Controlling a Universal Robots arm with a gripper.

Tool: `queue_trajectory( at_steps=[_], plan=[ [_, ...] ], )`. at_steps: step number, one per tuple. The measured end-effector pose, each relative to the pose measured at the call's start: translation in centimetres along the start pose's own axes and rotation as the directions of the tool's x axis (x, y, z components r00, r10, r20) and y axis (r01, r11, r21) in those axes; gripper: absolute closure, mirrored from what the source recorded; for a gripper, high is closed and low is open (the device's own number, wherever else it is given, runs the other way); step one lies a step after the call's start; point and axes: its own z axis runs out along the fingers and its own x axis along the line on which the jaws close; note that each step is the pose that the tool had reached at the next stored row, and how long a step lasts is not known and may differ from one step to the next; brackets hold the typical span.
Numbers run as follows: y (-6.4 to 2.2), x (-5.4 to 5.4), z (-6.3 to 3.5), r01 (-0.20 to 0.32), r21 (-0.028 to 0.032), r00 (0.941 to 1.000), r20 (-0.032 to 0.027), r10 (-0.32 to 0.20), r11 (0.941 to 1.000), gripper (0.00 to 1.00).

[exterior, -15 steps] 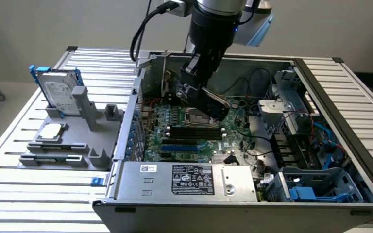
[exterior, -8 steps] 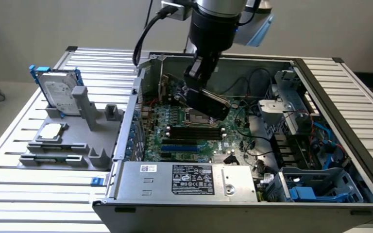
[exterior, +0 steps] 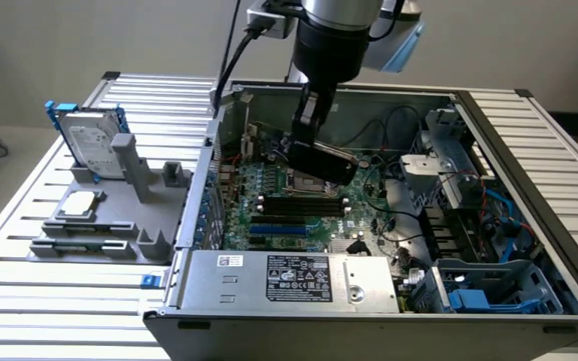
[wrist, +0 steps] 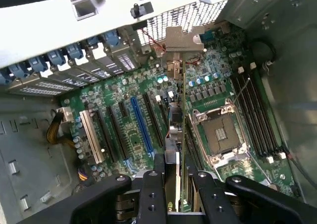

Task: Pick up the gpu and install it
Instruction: 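Insert the gpu into the slot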

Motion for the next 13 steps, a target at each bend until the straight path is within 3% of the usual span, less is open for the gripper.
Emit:
queue_trajectory(
  at_steps=[2, 4, 8, 10, 13],
  plan=[
    [0.0, 0.0, 0.08, 0.036, 0.0034, 0.9994, -0.0025, -0.036, 0.9994, 0.74],
    [-0.01, 0.0, 0.14, 0.07, 0.0113, 0.9975, -0.0037, -0.07, 0.9975, 0.74],
    [-0.02, 0.0, 0.24, 0.133, 0.0398, 0.9911, -0.0038, -0.133, 0.9903, 0.74],
    [-0.02, 0.0, 0.29, 0.167, 0.0498, 0.986, -0.0056, -0.167, 0.9847, 0.74],
    [-0.04, 0.0, 0.31, 0.213, 0.0558, 0.9771, -0.0092, -0.213, 0.9755, 0.74]
  ],
)
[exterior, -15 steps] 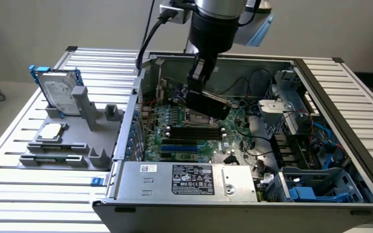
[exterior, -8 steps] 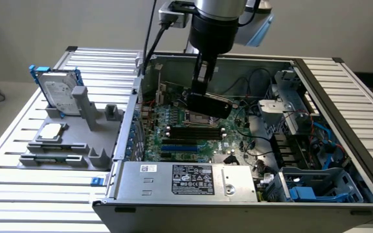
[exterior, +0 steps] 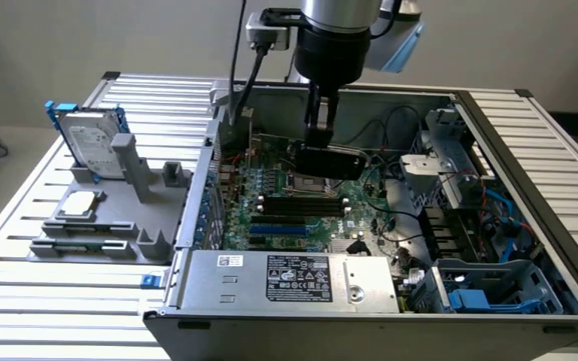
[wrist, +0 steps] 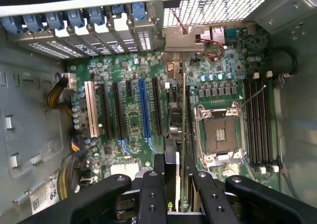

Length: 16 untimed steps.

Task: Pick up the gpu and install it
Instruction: 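Insert the gpu into the slot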

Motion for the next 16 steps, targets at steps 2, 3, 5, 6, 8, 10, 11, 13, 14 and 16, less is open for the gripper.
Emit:
queue_trajectory(
  at_steps=[2, 3, 5, 6, 8, 10, 11, 13, 14, 16],
  plan=[
    [0.01, 0.01, 0.0, 0.024, 0.0013, 0.9997, -0.001, -0.024, 0.9997, 0.74],
    [0.01, 0.01, 0.0, 0.035, 0.0013, 0.9994, -0.0014, -0.035, 0.9994, 0.74],
    [0.14, 0.03, 0.03, 0.047, 0.0034, 0.9989, -0.0018, -0.047, 0.9989, 0.74],
    [0.2, 0.04, 0.05, 0.052, 0.0041, 0.9986, -0.0019, -0.052, 0.9986, 0.74],
    [0.31, 0.06, 0.06, 0.061, 0.0048, 0.9981, -0.0025, -0.061, 0.9981, 0.74],
    [0.38, 0.08, 0.08, 0.069, 0.0049, 0.9976, -0.0034, -0.069, 0.9976, 0.74],
    [0.43, 0.1, 0.09, 0.072, 0.0049, 0.9974, -0.004, -0.072, 0.9974, 0.74],
    [0.54, 0.12, 0.11, 0.079, 0.005, 0.9969, -0.0049, -0.079, 0.9969, 0.74],
    [0.62, 0.14, 0.14, 0.081, 0.0051, 0.9967, -0.0052, -0.081, 0.9967, 0.74],
    [0.87, 0.17, 0.19, 0.085, 0.006, 0.9964, -0.0059, -0.085, 0.9964, 0.74]
  ],
)
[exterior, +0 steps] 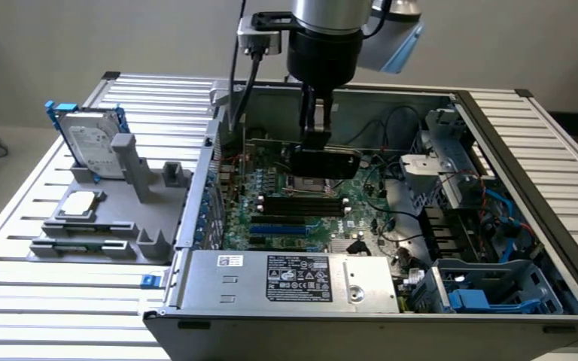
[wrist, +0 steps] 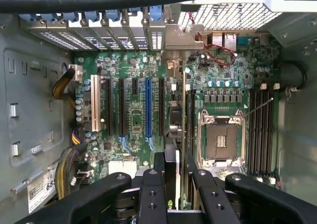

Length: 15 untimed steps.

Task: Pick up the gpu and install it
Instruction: 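Insert the gpu into the slot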

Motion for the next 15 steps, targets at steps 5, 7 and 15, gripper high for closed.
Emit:
queue_trajectory(
  at_steps=[5, 7, 15],
  plan=[
    [0.82, 0.1, 0.15, 0.003, 0.0043, 1.0, -0.002, -0.003, 1.0, 0.74],
    [1.07, 0.2, 0.18, 0.004, 0.0043, 1.0, -0.0026, -0.004, 1.0, 0.74],
    [1.93, 1.0, 0.32, 0.005, 0.0058, 1.0, -0.0032, -0.005, 1.0, 0.74]
  ],
)
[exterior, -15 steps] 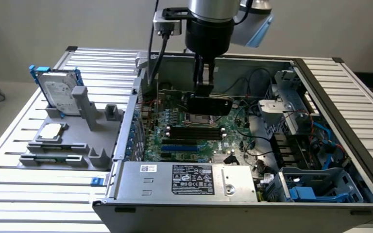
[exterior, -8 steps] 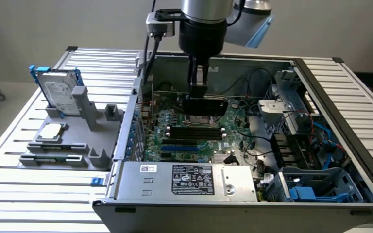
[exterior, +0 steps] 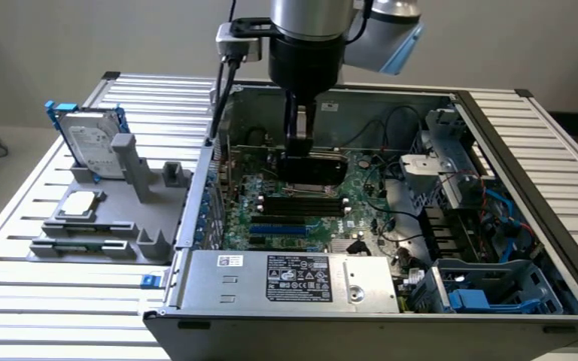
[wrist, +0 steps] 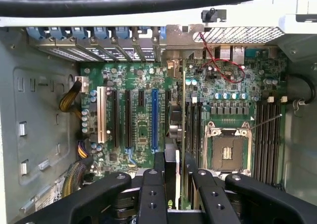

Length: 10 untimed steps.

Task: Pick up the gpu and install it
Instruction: 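Insert the gpu into the slot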

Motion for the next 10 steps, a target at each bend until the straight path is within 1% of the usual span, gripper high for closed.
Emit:
queue_trajectory(
  at_steps=[3, 10],
  plan=[
    [0.31, 0.26, 0.09, 0.0, 0.0037, 1.0, 0.0, 0.0, 1.0, 0.74],
    [0.36, 0.28, 0.09, 0.0, 0.0039, 1.0, 0.0, 0.0, 1.0, 0.74]
  ],
)
